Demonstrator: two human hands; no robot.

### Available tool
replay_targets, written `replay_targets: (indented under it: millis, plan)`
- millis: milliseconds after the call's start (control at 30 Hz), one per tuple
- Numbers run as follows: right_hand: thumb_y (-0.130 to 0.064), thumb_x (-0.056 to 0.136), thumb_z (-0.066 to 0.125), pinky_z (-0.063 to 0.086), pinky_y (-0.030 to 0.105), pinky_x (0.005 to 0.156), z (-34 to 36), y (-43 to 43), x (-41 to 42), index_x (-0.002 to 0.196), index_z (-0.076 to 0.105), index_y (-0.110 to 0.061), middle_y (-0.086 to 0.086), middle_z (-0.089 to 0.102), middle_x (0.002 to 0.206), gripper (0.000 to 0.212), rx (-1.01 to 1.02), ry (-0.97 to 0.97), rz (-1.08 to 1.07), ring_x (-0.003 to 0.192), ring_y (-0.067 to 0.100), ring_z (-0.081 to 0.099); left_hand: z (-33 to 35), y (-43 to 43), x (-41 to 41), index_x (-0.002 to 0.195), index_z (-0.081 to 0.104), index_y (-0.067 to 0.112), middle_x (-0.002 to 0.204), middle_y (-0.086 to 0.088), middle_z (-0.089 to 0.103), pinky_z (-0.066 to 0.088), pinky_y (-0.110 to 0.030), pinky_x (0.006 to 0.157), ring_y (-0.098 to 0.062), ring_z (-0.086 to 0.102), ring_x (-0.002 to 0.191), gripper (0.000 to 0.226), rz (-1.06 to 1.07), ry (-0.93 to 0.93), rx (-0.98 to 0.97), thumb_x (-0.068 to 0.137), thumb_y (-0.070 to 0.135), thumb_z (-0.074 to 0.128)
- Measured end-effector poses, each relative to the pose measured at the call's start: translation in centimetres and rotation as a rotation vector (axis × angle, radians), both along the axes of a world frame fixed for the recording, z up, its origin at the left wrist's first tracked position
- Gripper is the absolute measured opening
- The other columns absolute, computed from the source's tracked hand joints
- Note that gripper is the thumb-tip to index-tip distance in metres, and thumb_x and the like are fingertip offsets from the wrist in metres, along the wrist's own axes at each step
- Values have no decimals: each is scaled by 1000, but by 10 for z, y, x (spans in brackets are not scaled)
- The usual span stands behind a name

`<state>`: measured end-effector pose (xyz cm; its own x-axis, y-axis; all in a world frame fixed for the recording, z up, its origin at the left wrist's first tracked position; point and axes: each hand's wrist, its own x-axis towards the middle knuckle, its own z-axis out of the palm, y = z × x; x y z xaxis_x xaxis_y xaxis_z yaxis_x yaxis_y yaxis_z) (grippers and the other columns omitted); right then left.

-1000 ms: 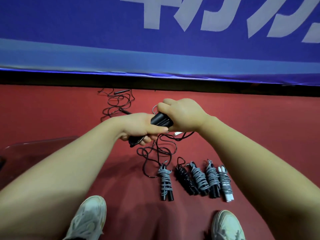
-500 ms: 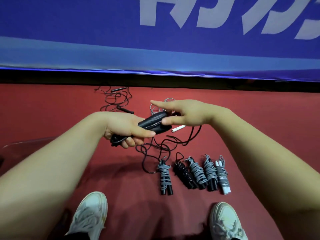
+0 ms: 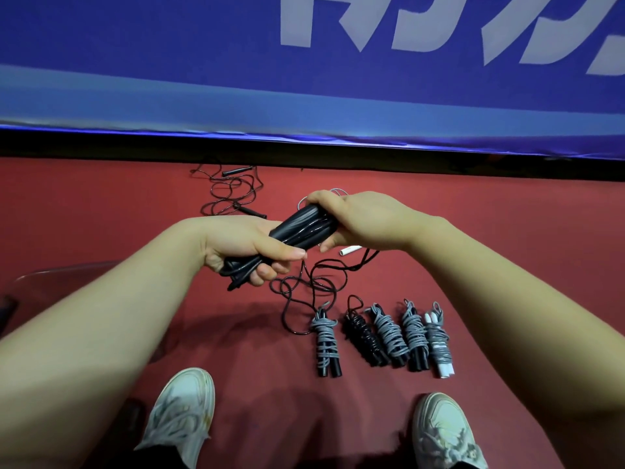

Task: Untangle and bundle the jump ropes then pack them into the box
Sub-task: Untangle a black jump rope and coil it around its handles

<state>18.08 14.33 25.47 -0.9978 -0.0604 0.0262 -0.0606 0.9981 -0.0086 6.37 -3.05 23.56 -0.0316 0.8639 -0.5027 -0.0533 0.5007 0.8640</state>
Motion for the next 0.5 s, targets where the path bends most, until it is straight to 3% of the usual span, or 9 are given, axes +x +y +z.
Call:
replay_targets:
  millis: [267,367,500]
  plan:
    - [-48,90,52,24,27,63,1,-4,6,141,29,-16,7,64,107,64,189,44,27,89,28,60,-2,4,6,106,46,10,62,1,50,38,-16,43,-7,41,48,37,30,13,8,79,16,71]
    - [-48,91,52,26,28,62,1,-3,7,140,30,-16,8,64,102,63,213,45,31,84,28,59,-3,5,7,99,46,12,65,-2,51,40,-18,45,-9,43,50,28,43,33,27,81,11,68]
    - [-51,87,55,27,28,63,3,0,6,139,33,-18,5,62,103,66,185,21,24,87,27,57,-6,6,5,109,43,17,64,-1,44,33,-17,44,-8,36,48,25,37,84,51,91,9,58]
